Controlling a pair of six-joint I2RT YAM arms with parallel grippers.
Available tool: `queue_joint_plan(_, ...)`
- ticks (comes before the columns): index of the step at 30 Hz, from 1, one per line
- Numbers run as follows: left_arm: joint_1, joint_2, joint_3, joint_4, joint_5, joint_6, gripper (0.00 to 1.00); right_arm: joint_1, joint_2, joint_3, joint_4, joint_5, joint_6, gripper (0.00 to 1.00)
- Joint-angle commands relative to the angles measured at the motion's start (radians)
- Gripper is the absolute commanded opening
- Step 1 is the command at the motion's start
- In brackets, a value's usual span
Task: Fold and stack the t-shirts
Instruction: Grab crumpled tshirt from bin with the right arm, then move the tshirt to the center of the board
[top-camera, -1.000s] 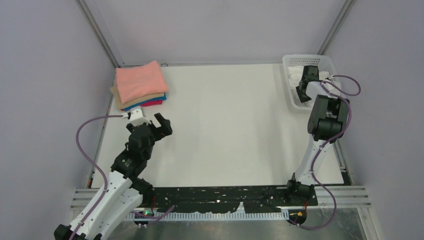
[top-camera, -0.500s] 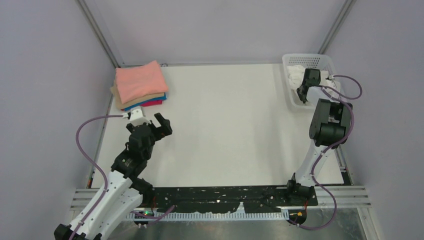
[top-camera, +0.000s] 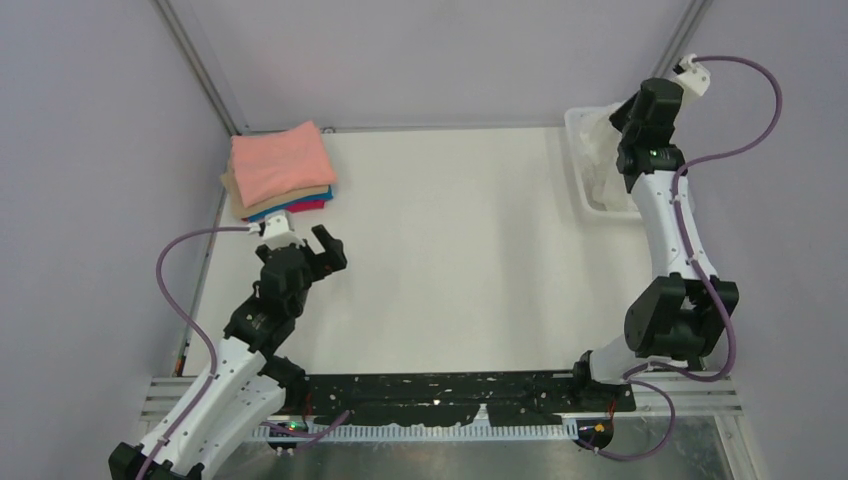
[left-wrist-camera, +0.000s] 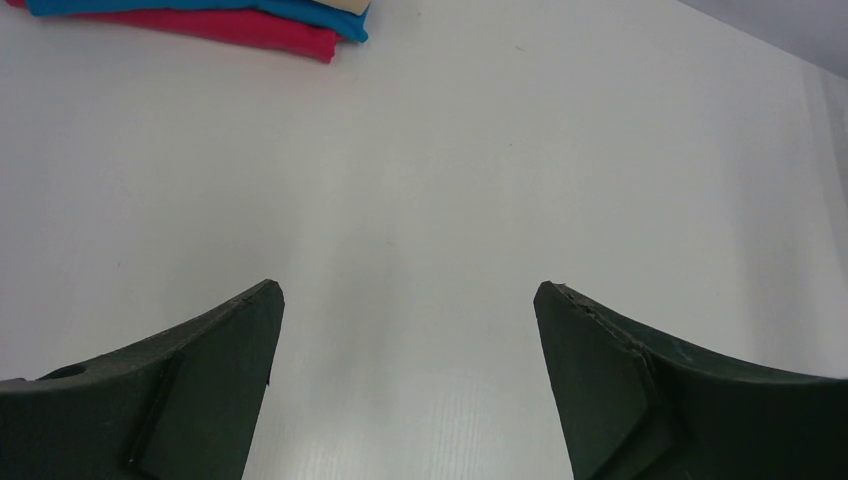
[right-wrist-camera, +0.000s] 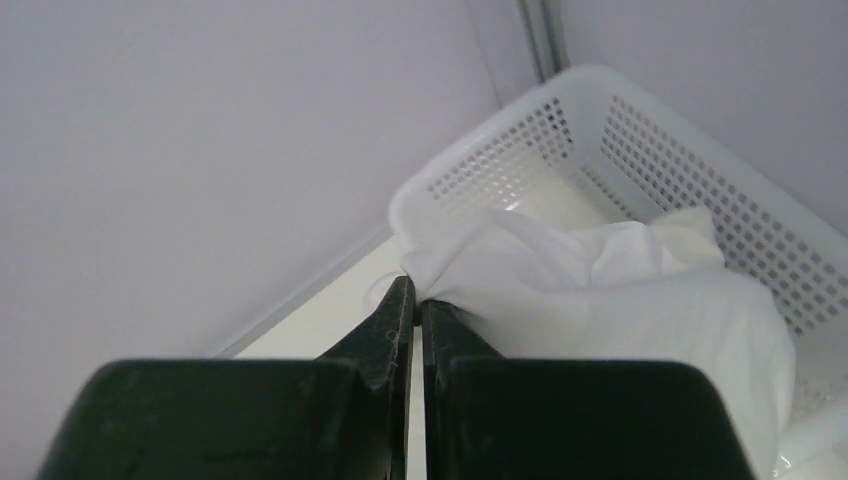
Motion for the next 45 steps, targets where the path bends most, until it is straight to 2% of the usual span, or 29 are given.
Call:
queue_joint_plan(1, 0.003, -0.001, 0.054, 0.003, 0.009, -0.022, 0.99, 0.105, -0.165, 0.153, 0.041, -0.076, -0.289, 0.06)
queue_joint_plan(6, 0.002, -0.015, 0.054, -0.01, 0.028, -0.043, 0.99, 0.302, -0.273, 0.241, 0.048, -0.359, -0.388, 0.06)
queue_joint_plan(9, 0.002, -0.028, 0.064, -0.042, 0.028, -0.058, 0.99, 0.425, -0.271, 0.328, 0.026, -0.505, -0.394, 0.06)
queue_joint_plan(11, 0.002, -0.038, 0.075, -0.074, 0.012, -0.071, 0.99, 0.474, -0.251, 0.379, 0.024, -0.667, -0.353, 0.06)
queue_joint_plan(13, 0.002, -0.05, 0.089, -0.121, -0.013, -0.095, 0.99, 0.528, -0.225, 0.413, 0.02, -0.727, -0.341, 0.06)
queue_joint_plan(17, 0.002, -0.072, 0.13, -0.2, -0.044, -0.131, 0.99, 0.592, -0.191, 0.418, 0.015, -0.767, -0.33, 0.06)
queue_joint_plan(19, 0.002, -0.083, 0.135, -0.239, -0.064, -0.158, 0.99, 0.595, -0.215, 0.346, 0.021, -0.724, -0.323, 0.06)
queue_joint_plan(21, 0.002, -0.089, 0.14, -0.269, -0.085, -0.174, 0.99, 0.595, -0.271, 0.212, 0.037, -0.638, -0.322, 0.07)
queue_joint_plan(24, 0.002, -0.086, 0.15, -0.322, -0.139, -0.204, 0.99, 0.593, -0.347, -0.078, 0.046, -0.474, -0.338, 0.12)
queue_joint_plan(26, 0.002, -0.076, 0.157, -0.349, -0.166, -0.222, 0.99, 0.588, -0.391, -0.258, 0.046, -0.333, -0.333, 0.17)
queue_joint_plan(27, 0.002, -0.069, 0.159, -0.356, -0.169, -0.224, 0.99, 0.583, -0.405, -0.358, 0.041, -0.28, -0.328, 0.31)
queue_joint_plan(28, 0.002, -0.058, 0.161, -0.358, -0.168, -0.225, 0.99, 0.569, -0.402, -0.397, 0.021, -0.152, -0.303, 0.62)
queue_joint_plan(30, 0.002, -0.035, 0.164, -0.353, -0.154, -0.228, 0.99, 0.54, -0.376, -0.462, -0.068, -0.01, -0.263, 0.93)
queue_joint_plan(31, 0.002, -0.017, 0.165, -0.353, -0.143, -0.229, 0.99, 0.53, -0.366, -0.47, -0.101, 0.022, -0.256, 0.98)
queue_joint_plan(33, 0.002, 0.021, 0.169, -0.353, -0.117, -0.235, 0.99, 0.517, -0.352, -0.467, -0.179, 0.092, -0.246, 0.96)
queue_joint_plan(38, 0.002, 0.132, 0.209, -0.45, -0.084, -0.286, 0.99, 0.563, -0.417, -0.503, -0.164, -0.032, -0.303, 0.95)
queue_joint_plan(42, 0.002, 0.198, 0.186, -0.465, -0.063, -0.312, 0.99, 0.709, -0.419, -0.544, -0.11, -0.169, -0.363, 0.95)
queue_joint_plan(45, 0.018, 0.219, 0.133, -0.409, -0.007, -0.315, 0.99, 0.888, -0.388, -0.575, -0.031, -0.352, -0.483, 0.95)
